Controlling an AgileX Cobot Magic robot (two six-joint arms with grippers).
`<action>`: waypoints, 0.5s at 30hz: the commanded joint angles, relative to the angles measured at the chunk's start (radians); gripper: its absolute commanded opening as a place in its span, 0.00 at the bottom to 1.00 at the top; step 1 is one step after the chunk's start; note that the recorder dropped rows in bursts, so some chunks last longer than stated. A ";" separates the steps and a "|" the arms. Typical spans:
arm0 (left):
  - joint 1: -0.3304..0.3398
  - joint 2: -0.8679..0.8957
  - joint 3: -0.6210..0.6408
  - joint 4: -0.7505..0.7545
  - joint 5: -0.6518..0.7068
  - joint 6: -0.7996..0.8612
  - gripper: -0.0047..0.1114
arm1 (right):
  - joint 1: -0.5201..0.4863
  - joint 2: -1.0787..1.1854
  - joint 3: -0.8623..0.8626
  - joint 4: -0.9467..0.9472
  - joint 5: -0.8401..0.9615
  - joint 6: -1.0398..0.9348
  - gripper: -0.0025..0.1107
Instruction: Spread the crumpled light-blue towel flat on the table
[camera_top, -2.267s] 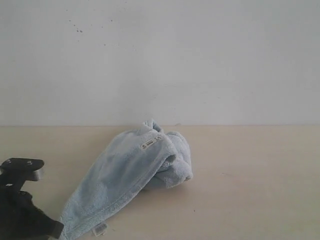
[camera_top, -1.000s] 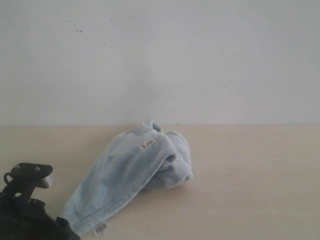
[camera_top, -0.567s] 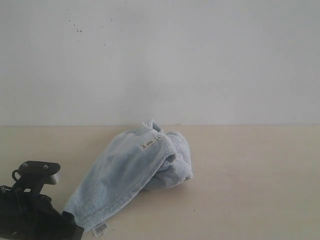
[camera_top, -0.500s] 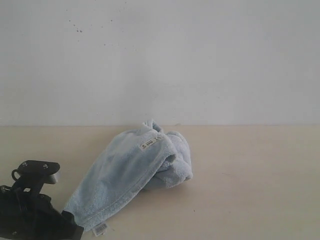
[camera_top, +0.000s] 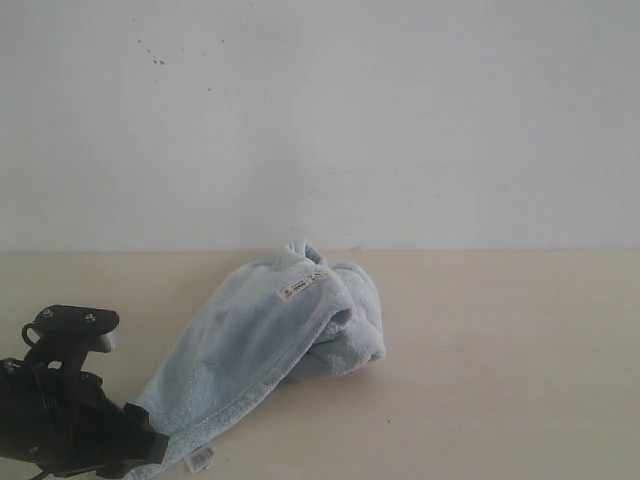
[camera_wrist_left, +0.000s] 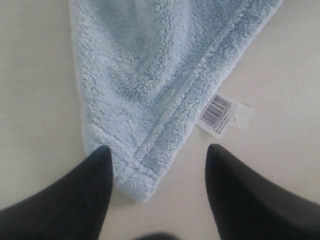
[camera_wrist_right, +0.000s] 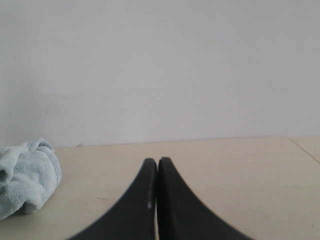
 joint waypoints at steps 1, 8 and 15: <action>-0.006 0.014 -0.008 -0.010 -0.015 0.004 0.51 | 0.002 -0.005 0.000 0.000 -0.008 -0.002 0.02; -0.006 0.091 -0.038 -0.003 0.022 0.018 0.51 | 0.002 -0.005 0.000 0.000 -0.008 -0.002 0.02; -0.006 0.128 -0.038 -0.003 -0.001 0.018 0.51 | 0.002 -0.005 0.000 0.000 -0.008 -0.002 0.02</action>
